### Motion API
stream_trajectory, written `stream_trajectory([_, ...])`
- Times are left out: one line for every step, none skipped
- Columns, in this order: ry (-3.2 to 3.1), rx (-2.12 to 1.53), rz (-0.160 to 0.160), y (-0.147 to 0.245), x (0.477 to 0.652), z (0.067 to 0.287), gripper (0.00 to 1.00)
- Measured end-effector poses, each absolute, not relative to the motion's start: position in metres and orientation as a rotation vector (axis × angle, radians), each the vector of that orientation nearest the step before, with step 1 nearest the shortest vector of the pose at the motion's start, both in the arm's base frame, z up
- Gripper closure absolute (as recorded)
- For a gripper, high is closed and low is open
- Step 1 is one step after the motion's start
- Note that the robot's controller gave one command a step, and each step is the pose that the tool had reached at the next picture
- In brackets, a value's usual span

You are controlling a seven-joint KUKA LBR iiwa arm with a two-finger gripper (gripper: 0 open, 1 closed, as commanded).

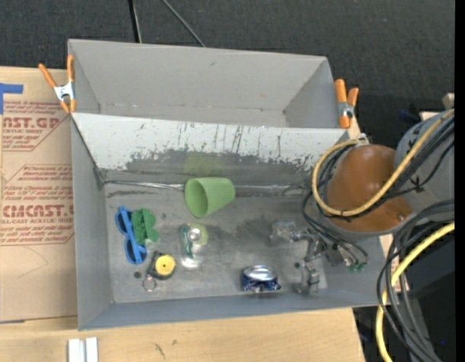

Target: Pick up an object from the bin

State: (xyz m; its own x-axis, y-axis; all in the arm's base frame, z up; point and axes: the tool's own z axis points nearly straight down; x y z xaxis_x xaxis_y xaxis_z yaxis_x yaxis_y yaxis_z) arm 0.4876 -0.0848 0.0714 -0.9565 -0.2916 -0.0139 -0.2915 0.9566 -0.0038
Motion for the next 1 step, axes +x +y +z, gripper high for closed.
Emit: stream_trajectory([3.087, -0.559, 0.005, -0.0124, 0.4815, 0.0982, 0.0])
